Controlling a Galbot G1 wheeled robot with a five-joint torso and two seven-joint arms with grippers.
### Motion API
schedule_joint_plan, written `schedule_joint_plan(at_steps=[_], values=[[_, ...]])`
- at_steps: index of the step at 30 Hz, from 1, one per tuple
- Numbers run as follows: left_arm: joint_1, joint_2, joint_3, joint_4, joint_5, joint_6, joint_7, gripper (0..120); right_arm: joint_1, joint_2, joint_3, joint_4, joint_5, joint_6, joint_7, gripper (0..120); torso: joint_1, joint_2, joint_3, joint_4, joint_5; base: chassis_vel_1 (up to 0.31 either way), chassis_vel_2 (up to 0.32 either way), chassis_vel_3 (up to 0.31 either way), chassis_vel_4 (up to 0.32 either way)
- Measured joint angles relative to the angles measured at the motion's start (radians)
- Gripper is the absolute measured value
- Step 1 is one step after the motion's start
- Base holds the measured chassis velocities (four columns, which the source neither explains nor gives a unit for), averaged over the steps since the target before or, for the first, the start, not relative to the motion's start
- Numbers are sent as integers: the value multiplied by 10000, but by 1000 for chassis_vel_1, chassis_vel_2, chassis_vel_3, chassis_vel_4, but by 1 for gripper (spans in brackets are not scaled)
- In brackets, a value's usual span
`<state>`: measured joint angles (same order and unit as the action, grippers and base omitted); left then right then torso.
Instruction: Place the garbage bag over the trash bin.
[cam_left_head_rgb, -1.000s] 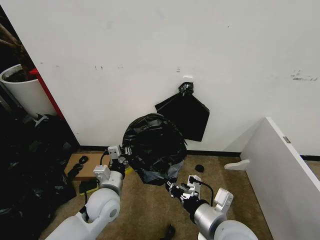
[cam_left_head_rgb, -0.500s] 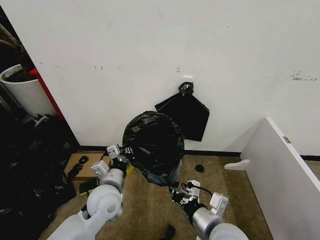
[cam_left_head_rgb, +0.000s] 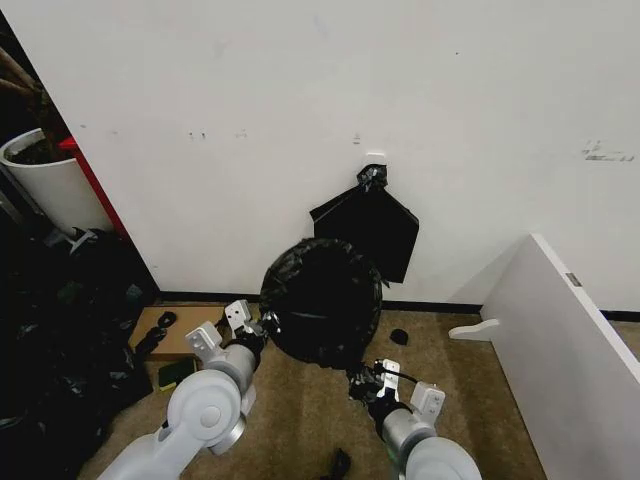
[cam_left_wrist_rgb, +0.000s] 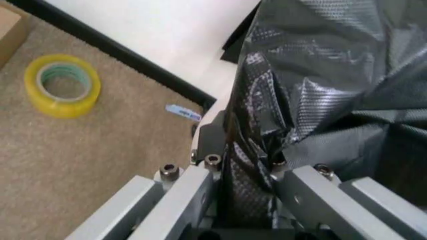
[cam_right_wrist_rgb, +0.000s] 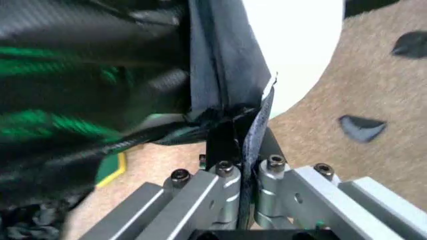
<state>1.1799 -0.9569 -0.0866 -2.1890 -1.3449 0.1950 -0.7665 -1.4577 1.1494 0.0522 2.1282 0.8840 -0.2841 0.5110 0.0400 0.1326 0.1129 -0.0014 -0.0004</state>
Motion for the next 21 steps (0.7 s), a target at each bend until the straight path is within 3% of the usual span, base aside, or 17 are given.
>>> schedule_joint_plan(at_steps=[12,21], values=[[-76,-207,-45,160,-376,458,-436,1,-359,-68,-118,274,-362,-3,-44,0,0,0,0,-2,-1,0,0,0,0],[-268,-540,-122,819,-165,343,-383,1,-1063,-352,-218,901,-1269,24,-481,33,0,0,0,-2,-1,0,0,0,0]])
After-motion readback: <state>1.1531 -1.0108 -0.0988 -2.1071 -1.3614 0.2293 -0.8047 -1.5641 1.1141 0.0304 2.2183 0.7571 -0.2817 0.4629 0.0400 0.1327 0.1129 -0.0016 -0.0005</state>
